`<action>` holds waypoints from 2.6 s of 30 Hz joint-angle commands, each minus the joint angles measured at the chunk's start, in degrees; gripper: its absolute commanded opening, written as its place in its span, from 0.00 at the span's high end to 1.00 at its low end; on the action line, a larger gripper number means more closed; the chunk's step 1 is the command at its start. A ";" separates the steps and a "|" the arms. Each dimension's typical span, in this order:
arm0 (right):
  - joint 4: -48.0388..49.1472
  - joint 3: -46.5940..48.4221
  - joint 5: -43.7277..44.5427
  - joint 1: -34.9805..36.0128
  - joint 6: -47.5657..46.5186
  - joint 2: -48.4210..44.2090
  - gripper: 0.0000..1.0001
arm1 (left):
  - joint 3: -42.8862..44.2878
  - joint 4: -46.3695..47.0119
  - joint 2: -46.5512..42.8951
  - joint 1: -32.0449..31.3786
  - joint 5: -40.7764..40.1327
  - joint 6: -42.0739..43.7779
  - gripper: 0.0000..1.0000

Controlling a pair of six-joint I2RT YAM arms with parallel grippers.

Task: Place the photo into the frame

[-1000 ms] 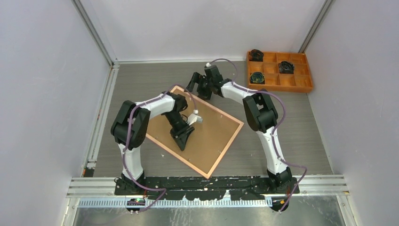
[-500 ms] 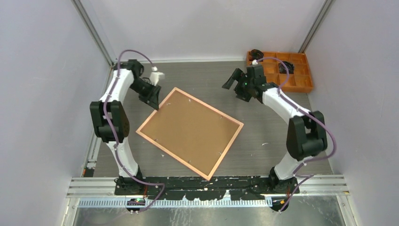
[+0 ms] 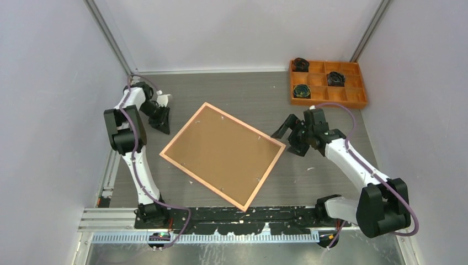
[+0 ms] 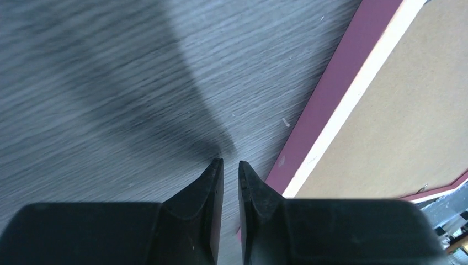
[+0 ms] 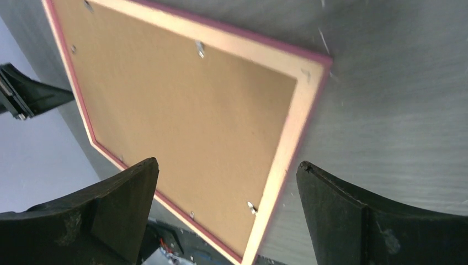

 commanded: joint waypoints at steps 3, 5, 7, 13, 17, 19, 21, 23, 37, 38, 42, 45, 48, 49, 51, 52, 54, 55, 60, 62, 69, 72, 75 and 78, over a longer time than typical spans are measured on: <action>2.93 -7.29 -7.70 0.34 5.27 -1.25 0.00 | -6.38 3.54 -2.78 -1.05 1.22 -0.14 0.84; 4.34 -7.64 -8.45 0.41 5.41 1.03 0.00 | -9.04 3.85 -4.09 -1.97 2.48 0.29 0.84; 6.07 -7.59 -8.80 0.39 5.43 3.50 0.00 | -11.52 3.80 -5.25 -3.24 3.41 0.80 0.84; 8.30 -4.20 -6.65 0.25 3.00 10.77 0.00 | -19.02 3.50 -9.10 -7.96 6.56 2.39 0.85; 8.12 -0.67 -4.08 -1.29 0.87 14.47 0.00 | -23.00 2.49 -11.57 -10.98 8.15 4.04 0.85; 8.35 1.25 -3.59 -2.63 0.14 16.15 0.00 | -24.45 1.60 -12.44 -13.87 10.05 5.13 0.85; 8.79 3.64 -4.29 -3.93 -0.11 18.46 0.00 | -25.54 0.65 -13.03 -14.62 11.19 6.19 0.84; 9.47 6.28 -5.14 -4.77 -0.01 20.93 0.00 | -26.48 0.72 -13.36 -14.78 11.56 6.64 0.84; 4.01 14.91 10.31 -3.85 -0.64 16.68 0.00 | -24.11 -0.61 -14.89 -7.94 17.43 4.88 0.72; 3.93 14.97 10.61 -3.50 -0.37 16.46 0.01 | -24.29 -0.55 -14.93 -7.92 18.00 4.63 0.71; 5.20 15.59 10.11 0.16 1.10 16.33 0.02 | -25.32 0.35 -14.08 -7.94 19.97 3.04 0.69; 9.10 16.38 8.41 5.88 3.06 17.77 0.03 | -25.89 1.50 -13.00 -8.19 20.07 2.26 0.70; 13.18 19.11 6.22 13.85 5.45 22.42 0.04 | -26.13 2.42 -11.62 -8.27 20.39 1.58 0.73; 14.32 20.29 5.53 16.08 6.41 24.38 0.05 | -26.12 2.69 -11.21 -8.27 20.49 1.43 0.74; 17.22 23.15 3.85 19.57 8.91 28.72 0.07 | -26.32 3.50 -10.73 -8.29 20.11 0.81 0.78; 18.48 24.48 2.95 21.01 10.11 30.76 0.08 | -26.49 3.86 -10.53 -8.28 19.96 0.61 0.81; 19.59 27.61 2.12 23.34 10.93 34.64 0.10 | -26.81 4.48 -10.21 -8.35 19.83 0.21 0.84; 19.85 29.04 2.05 24.36 11.12 36.40 0.11 | -26.87 4.76 -10.09 -8.36 19.68 -0.08 0.85; 20.34 34.53 1.31 27.61 11.40 42.71 0.14 | -27.22 5.15 -9.30 -8.36 18.57 -0.50 0.89; 20.30 35.65 1.31 28.39 11.61 44.45 0.14 | -27.48 5.29 -9.35 -8.37 17.88 -0.57 0.90; 18.73 39.21 2.85 30.19 10.92 48.82 0.14 | -28.33 6.00 -9.96 -8.37 17.08 -0.43 0.93; 18.60 39.96 3.76 30.49 10.64 49.70 0.14 | -28.12 6.09 -9.77 -8.34 16.70 -0.46 0.95; 18.35 40.51 4.25 30.54 10.48 50.54 0.14 | -28.07 6.08 -9.86 -8.37 16.46 -0.35 0.97; 18.14 40.75 4.67 30.66 10.10 51.25 0.14 | -28.36 6.17 -10.25 -8.37 16.06 -0.26 0.99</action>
